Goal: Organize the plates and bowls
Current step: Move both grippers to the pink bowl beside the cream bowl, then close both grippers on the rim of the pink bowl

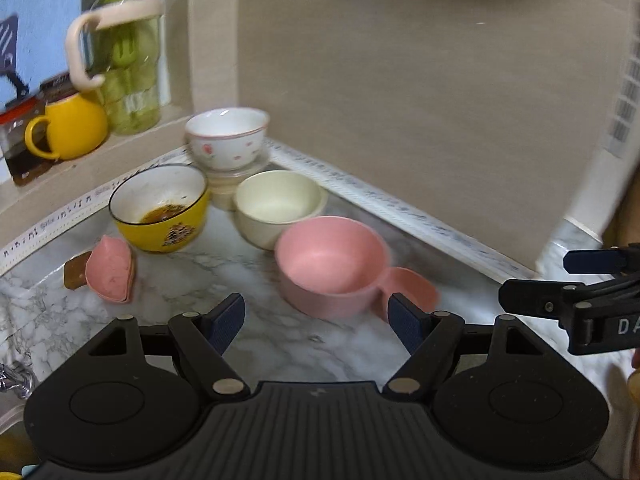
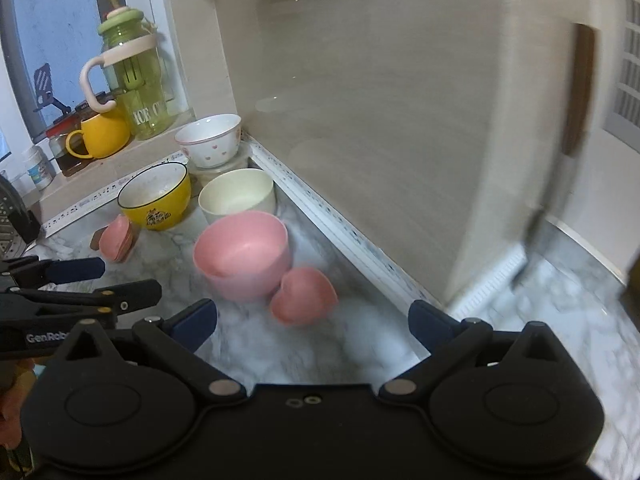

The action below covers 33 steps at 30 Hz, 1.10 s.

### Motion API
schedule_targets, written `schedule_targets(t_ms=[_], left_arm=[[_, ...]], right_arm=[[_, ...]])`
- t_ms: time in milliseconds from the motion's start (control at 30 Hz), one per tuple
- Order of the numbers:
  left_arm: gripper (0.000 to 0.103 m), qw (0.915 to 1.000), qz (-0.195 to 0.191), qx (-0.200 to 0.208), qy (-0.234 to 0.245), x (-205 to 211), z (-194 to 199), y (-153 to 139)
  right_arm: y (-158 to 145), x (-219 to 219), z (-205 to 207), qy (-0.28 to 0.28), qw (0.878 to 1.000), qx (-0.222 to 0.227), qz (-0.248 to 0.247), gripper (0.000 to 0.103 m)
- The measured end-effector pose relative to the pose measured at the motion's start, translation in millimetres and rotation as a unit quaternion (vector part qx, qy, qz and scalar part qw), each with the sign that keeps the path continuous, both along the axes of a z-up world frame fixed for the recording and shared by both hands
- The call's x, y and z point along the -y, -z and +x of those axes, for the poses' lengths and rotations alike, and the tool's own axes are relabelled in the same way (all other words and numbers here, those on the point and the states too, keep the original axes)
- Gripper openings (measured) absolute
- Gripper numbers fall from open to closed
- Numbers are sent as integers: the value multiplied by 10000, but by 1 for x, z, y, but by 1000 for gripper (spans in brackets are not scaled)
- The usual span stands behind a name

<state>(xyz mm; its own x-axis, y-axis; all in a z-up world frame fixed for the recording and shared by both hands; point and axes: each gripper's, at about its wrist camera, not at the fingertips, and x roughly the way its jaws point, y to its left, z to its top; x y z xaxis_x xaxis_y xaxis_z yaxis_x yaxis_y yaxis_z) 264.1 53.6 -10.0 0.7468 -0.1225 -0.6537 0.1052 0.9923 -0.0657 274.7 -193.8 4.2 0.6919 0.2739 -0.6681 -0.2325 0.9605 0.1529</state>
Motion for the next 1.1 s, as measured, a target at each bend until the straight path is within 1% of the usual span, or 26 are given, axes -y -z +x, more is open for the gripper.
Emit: schedule_targets(t_ms=[67,233,367,467,500,533,600,633,800,833,900,933,1000,1067,1100], left_arm=[[78,9998,-49,-125,-147,-6,17,6],[78,9991,-89,-248,-339,-16,50,19],[78,9977,-176,-398,-515,-25,74,33],[78,9974,-221,-429,-531,-31,83,40],[78,9975,-221,-431,-506,-31,85,42],[78,9977,-211,-425,-489,-31,87,44],[78,9977,-176,-448,-474,-31,92,49],[78,9976,-160,-466,-485,-31,95,51],[78,9969,-281,-565,-475,-32,104,60],[78,9969,-279,-565,-467,-31,105,61],[77,9971,-245,-548,-464,-29,107,62],[76,9973,-249,-537,-445,-28,108,62],[63,9972,-288,-581,-369,-26,110,63],[60,9972,-297,-617,-306,-23,112,65],[56,9972,-293,-620,-283,-21,112,65]], right_arm=[[4,-7,16,-124,9999,-26,-10,101],[20,-25,51,-367,9992,-144,-106,99],[33,-37,71,-530,9982,-220,-169,94],[44,-42,82,-621,9974,-312,-168,84],[47,-43,86,-625,9972,-381,-136,81],[50,-44,89,-637,9969,-447,-85,80],[54,-46,95,-659,9964,-537,-6,72],[56,-46,98,-653,9963,-566,28,71],[64,-47,112,-571,9955,-747,152,56],[66,-47,114,-549,9955,-757,137,55],[67,-47,116,-545,9954,-772,152,49],[68,-48,118,-545,9953,-790,159,48],[69,-50,120,-564,9950,-801,177,43],[70,-51,121,-580,9948,-813,178,39],[70,-52,121,-594,9947,-818,189,38]])
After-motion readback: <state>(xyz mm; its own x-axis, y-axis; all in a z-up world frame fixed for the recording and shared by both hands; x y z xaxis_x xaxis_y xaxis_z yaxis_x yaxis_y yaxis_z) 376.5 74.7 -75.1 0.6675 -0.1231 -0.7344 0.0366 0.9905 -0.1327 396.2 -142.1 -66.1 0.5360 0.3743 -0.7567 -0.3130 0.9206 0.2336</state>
